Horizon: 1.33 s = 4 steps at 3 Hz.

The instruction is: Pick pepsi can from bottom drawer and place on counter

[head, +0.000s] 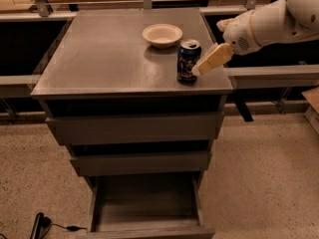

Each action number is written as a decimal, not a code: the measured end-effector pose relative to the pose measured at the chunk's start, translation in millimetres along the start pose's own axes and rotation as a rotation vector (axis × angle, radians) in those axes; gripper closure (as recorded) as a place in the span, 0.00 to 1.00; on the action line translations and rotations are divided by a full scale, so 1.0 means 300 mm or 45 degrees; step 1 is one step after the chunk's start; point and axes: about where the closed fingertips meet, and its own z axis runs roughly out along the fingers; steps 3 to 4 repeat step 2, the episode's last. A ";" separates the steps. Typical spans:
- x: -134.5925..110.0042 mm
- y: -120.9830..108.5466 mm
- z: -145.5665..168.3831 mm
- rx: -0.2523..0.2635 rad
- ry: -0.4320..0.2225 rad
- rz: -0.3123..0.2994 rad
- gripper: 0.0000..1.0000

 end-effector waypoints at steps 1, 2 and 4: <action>0.000 0.001 -0.014 0.013 0.007 -0.141 0.00; 0.000 0.002 -0.013 0.013 0.007 -0.141 0.00; 0.000 0.002 -0.013 0.013 0.007 -0.141 0.00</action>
Offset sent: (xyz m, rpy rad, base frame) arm -0.0027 -0.0035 0.0028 -0.0587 -0.0746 0.0494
